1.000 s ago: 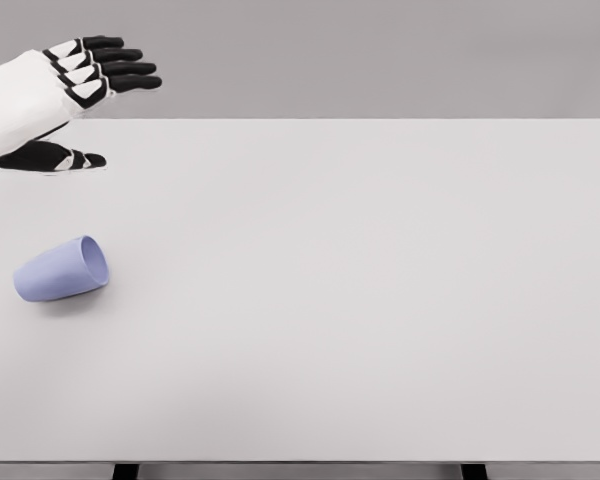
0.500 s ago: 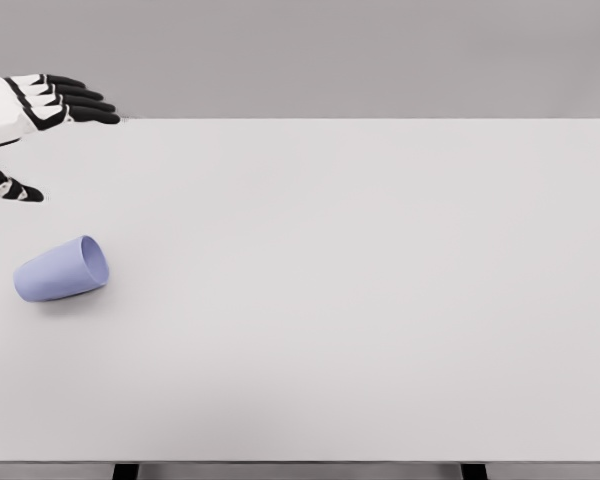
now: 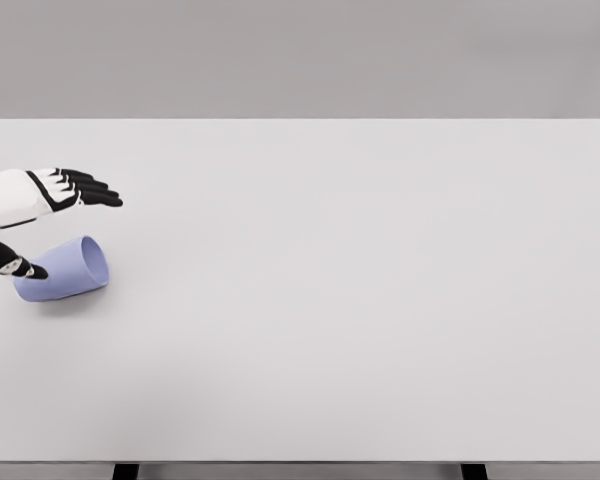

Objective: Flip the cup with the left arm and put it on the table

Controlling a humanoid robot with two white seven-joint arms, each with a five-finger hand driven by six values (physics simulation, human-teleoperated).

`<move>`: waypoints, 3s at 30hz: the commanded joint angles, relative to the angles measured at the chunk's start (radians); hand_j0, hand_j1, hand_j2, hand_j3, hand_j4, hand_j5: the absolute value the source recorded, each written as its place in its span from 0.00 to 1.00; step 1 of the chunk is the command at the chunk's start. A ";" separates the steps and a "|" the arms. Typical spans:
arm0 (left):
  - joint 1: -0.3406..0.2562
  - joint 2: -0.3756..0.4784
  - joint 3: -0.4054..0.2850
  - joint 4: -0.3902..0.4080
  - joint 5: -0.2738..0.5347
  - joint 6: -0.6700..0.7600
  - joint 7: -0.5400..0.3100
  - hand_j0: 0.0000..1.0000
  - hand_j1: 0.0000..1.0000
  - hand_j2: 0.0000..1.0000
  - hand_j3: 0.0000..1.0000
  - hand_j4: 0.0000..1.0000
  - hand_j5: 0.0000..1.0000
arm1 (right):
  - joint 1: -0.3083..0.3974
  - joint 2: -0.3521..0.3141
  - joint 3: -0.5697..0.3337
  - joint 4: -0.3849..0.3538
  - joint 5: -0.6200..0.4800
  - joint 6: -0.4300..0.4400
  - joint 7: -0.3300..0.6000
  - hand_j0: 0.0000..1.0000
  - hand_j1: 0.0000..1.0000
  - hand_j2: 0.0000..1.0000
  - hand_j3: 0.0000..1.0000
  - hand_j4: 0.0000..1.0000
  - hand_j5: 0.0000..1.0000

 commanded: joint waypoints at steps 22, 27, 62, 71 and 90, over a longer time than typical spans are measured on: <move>0.149 0.029 0.024 -0.008 0.313 0.000 0.131 0.97 0.97 0.97 0.97 0.97 0.97 | 0.000 0.000 0.000 0.000 0.000 0.000 0.001 1.00 1.00 1.00 1.00 1.00 1.00; 0.170 0.023 0.022 -0.008 0.337 0.031 0.221 0.95 0.95 0.95 0.95 0.95 0.95 | 0.000 0.000 0.000 0.000 0.000 0.000 0.001 1.00 1.00 1.00 1.00 1.00 1.00; 0.316 -0.075 0.021 -0.014 0.363 0.607 0.235 0.98 0.98 0.98 0.98 0.98 0.98 | 0.000 0.000 0.000 0.000 0.000 0.000 0.000 1.00 1.00 1.00 1.00 1.00 1.00; 0.330 -0.095 0.021 -0.014 0.365 0.617 0.234 0.97 0.97 0.97 0.97 0.97 0.97 | 0.000 0.000 0.000 0.000 0.000 0.000 0.000 1.00 1.00 1.00 1.00 1.00 1.00; 0.350 -0.143 0.030 -0.010 0.370 0.659 0.234 0.95 0.95 0.95 0.95 0.95 0.95 | 0.000 0.000 0.000 0.000 0.000 -0.001 0.001 1.00 1.00 1.00 1.00 1.00 1.00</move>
